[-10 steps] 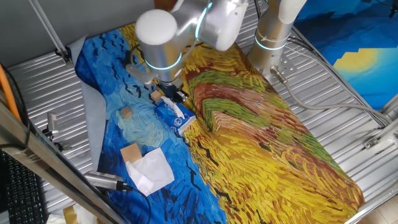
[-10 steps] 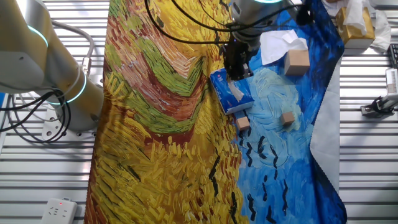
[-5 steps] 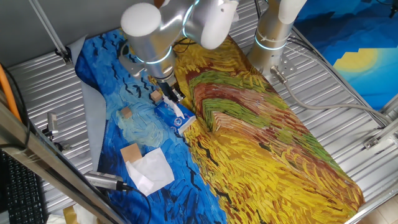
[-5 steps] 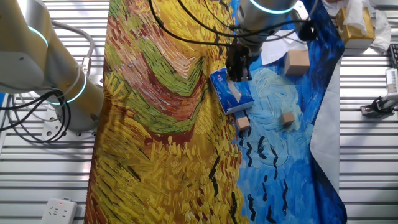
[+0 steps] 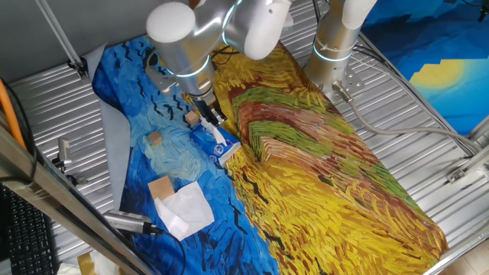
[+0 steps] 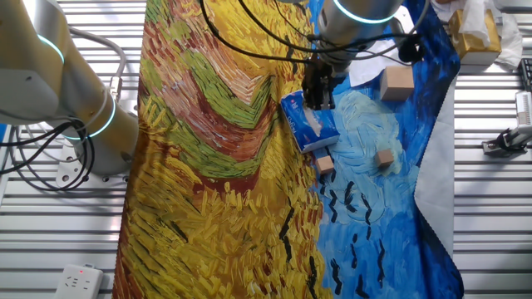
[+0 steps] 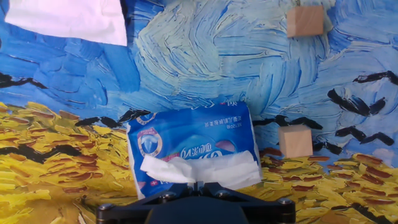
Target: Pull out a napkin
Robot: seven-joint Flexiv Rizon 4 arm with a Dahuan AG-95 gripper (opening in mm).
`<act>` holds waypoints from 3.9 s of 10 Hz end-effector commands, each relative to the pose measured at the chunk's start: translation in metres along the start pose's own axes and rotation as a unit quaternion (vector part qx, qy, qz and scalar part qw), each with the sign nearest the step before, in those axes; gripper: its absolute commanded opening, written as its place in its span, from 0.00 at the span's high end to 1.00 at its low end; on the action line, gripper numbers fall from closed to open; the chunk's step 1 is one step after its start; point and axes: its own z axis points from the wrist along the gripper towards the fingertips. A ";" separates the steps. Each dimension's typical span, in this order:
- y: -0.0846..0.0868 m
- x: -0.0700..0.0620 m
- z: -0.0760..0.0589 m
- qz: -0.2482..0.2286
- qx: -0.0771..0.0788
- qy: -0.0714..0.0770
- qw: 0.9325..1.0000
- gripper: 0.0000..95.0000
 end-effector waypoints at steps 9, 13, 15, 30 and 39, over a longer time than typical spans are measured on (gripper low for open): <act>0.001 0.002 -0.023 0.044 -0.026 0.019 0.999 1.00; -0.001 0.004 -0.028 0.044 -0.028 0.019 0.998 1.00; 0.002 0.007 -0.037 0.046 -0.028 0.020 0.998 1.00; 0.013 0.025 -0.082 0.053 -0.029 0.020 0.998 1.00; 0.022 0.006 -0.142 0.051 -0.033 0.024 0.998 1.00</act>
